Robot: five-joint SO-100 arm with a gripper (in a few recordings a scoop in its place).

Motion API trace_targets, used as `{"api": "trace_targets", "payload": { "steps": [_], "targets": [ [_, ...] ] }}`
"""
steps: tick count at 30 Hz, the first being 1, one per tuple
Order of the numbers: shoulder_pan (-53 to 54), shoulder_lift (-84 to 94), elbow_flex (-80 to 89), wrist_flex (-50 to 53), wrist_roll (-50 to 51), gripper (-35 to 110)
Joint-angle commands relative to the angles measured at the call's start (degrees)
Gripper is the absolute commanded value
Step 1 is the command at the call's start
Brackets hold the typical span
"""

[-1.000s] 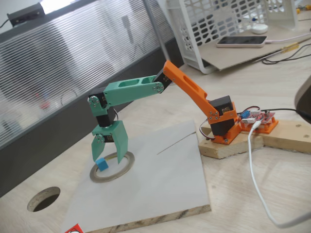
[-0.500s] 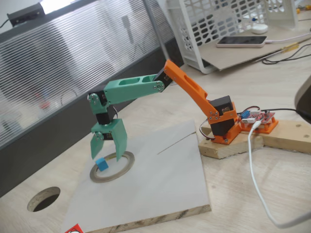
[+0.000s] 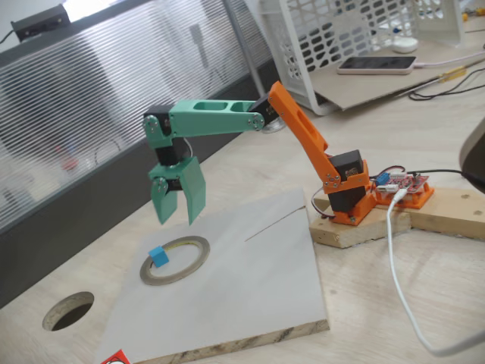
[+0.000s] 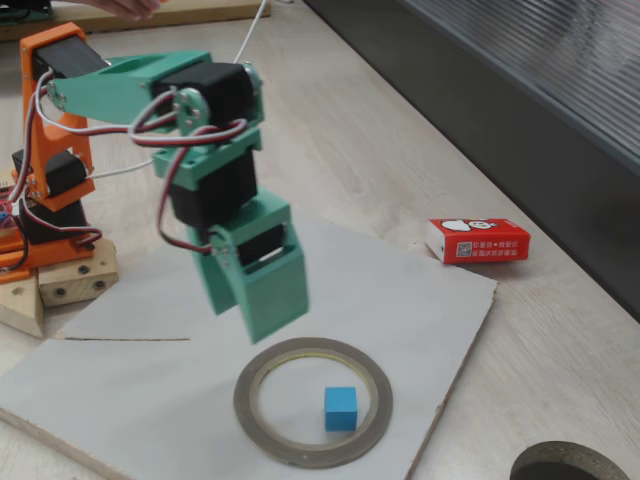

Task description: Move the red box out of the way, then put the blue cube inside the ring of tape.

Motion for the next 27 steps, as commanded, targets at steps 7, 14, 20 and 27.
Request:
{"api": "trace_targets", "payload": {
  "steps": [7,14,20,27],
  "targets": [
    [4.83,11.16,0.09,1.23,0.53,22],
    [7.65,11.78,0.09,0.97,0.53,3],
    [7.65,11.78,0.09,1.14,0.53,0],
    [9.23,11.95,1.85,2.37,0.53,0]
  ]
}}
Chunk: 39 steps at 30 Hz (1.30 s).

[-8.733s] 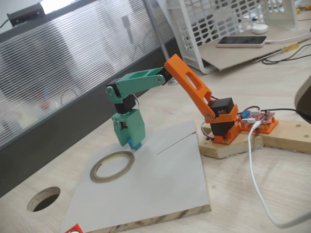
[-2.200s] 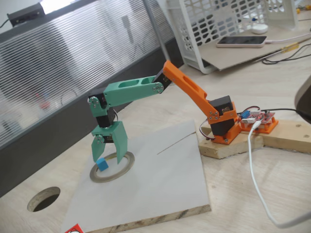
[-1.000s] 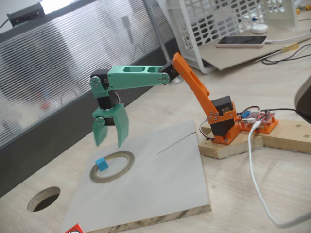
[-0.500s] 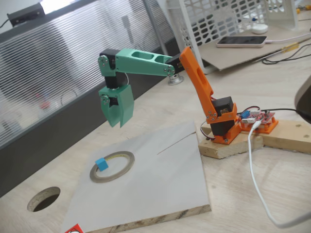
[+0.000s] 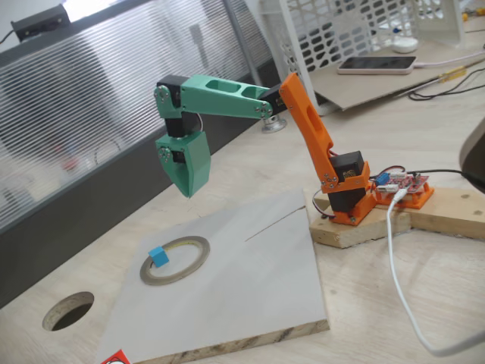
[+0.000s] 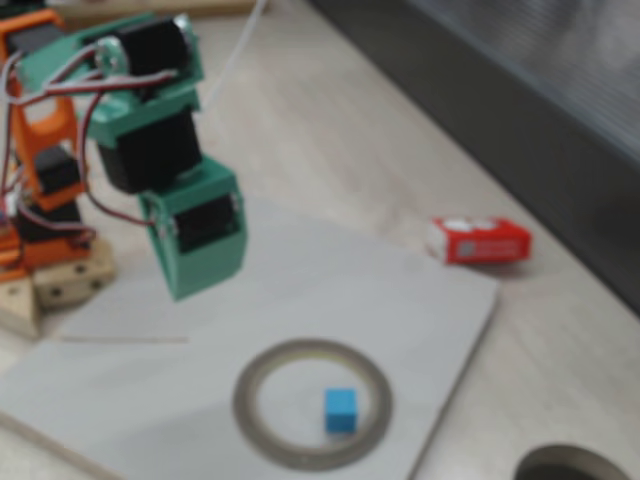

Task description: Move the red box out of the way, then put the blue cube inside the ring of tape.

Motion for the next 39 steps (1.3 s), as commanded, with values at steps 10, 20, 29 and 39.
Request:
{"api": "trace_targets", "payload": {
  "steps": [10,20,29,39],
  "targets": [
    [2.72,17.23,23.64,8.79,0.53,0],
    [2.29,33.05,47.64,8.79,0.7,0],
    [2.29,40.17,58.97,8.88,0.79,0],
    [2.29,46.58,63.37,14.85,0.97,0]
  ]
}}
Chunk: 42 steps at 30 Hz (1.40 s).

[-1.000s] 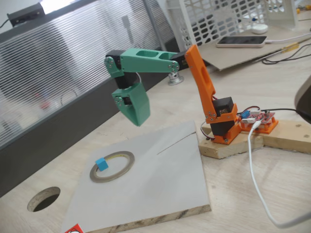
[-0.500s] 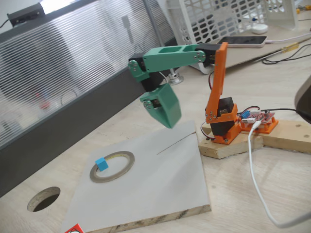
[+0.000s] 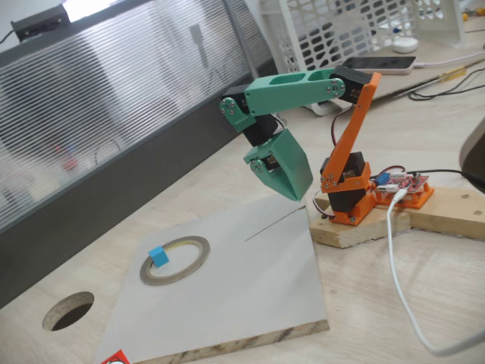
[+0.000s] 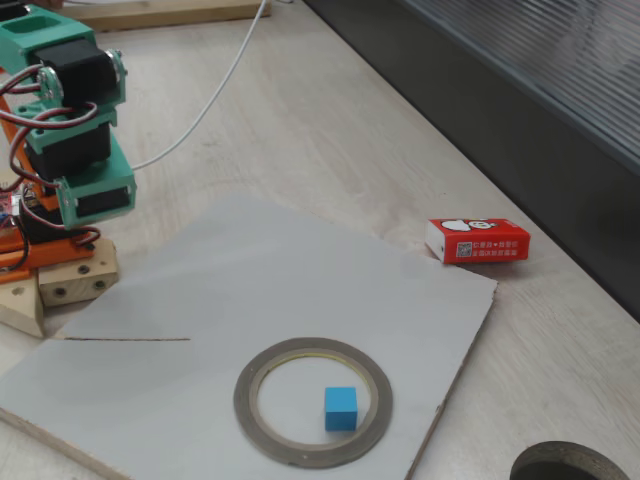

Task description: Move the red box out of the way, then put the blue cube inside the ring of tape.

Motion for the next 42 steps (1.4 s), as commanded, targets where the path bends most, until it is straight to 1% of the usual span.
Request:
{"api": "trace_targets", "payload": {
  "steps": [1,42],
  "targets": [
    [0.26,2.9,0.53,1.76,0.97,0],
    [0.79,2.2,0.7,1.67,0.97,0]
  ]
}}
